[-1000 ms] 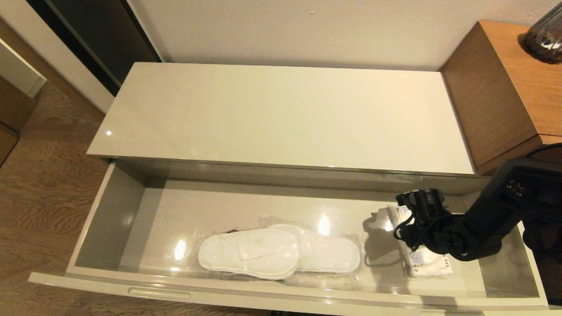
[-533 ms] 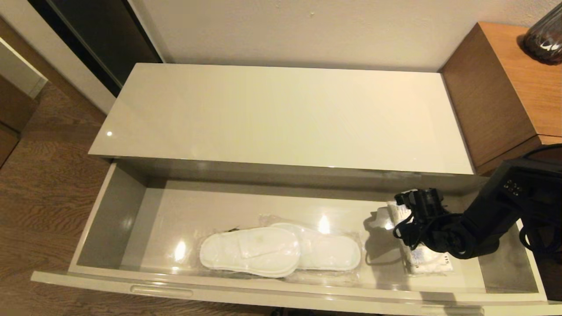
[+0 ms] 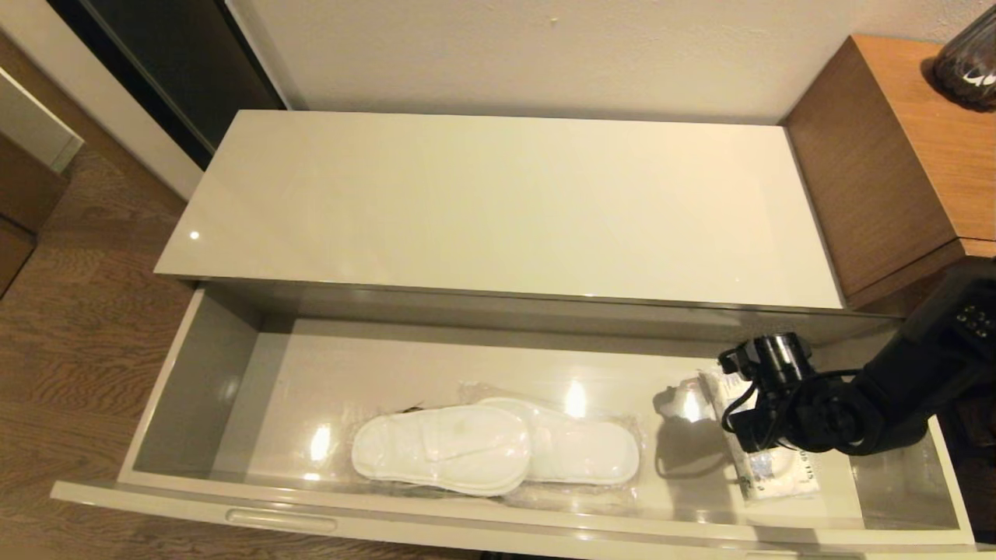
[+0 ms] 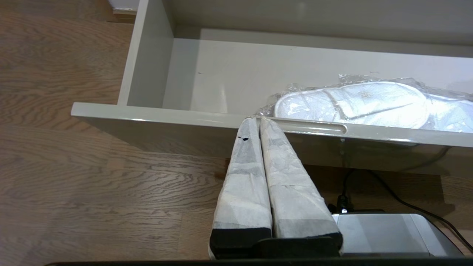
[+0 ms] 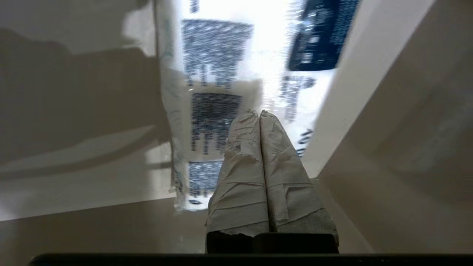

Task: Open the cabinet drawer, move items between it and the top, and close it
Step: Take out the tissue from the drawer

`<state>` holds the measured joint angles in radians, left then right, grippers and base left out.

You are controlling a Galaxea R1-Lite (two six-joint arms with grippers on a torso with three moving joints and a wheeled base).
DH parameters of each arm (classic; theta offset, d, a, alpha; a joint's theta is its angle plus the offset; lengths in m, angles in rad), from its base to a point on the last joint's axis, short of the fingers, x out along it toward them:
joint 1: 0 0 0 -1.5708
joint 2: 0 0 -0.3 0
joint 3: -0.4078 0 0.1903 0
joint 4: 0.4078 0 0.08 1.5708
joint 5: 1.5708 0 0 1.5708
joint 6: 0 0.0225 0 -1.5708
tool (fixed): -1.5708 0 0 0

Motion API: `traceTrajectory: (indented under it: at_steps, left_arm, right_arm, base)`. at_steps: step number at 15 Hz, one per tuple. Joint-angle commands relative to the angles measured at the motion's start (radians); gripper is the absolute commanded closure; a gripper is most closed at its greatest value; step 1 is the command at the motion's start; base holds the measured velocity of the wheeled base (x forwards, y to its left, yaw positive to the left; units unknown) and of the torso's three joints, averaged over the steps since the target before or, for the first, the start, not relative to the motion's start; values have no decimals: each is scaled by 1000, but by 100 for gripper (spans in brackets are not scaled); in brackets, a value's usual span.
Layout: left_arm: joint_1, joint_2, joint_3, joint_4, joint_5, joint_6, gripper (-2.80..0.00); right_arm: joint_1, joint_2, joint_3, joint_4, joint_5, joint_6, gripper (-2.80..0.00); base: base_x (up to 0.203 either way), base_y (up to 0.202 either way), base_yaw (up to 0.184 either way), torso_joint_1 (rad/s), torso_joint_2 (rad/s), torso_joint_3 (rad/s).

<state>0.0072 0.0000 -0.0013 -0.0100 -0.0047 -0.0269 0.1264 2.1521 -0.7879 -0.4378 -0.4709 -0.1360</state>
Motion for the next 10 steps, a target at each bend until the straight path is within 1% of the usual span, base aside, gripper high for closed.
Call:
traceTrajectory:
  at_steps: [1, 3, 4, 5, 6, 7, 8, 10]
  left_arm:
    - [0, 0, 0, -1, 0, -1, 0]
    - [0, 0, 1, -1, 0, -1, 0]
    - [0, 0, 0, -1, 0, -1, 0]
    - [0, 0, 0, -1, 0, -1, 0]
    - [0, 0, 0, -1, 0, -1, 0]
    - [0, 0, 0, -1, 0, -1, 0]
    - [0, 0, 0, -1, 0, -1, 0]
    - [0, 0, 0, -1, 0, -1, 0]
  right_arm:
    - [0, -78, 2, 51, -2, 5, 0]
    - [0, -116, -5, 148, -2, 47, 0]
    - [-2, -108, -20, 164, -2, 73, 0]
    - [-13, -96, -43, 172, -2, 79, 0]
    - [-31, -82, -78, 198, -2, 83, -280]
    - [-41, -68, -119, 231, -1, 103, -280]
    - [-46, -51, -150, 269, 7, 143, -280]
    - [-50, -41, -167, 322, 65, 199, -280]
  base:
    - [0, 0, 0, 0, 0, 0]
    - [0, 0, 0, 0, 0, 0]
    - [0, 0, 0, 0, 0, 0]
    - [0, 0, 0, 0, 0, 0]
    - [0, 0, 0, 0, 0, 0]
    - [0, 0, 0, 0, 0, 0]
    - [0, 0, 0, 0, 0, 0]
    - [0, 0, 0, 0, 0, 0]
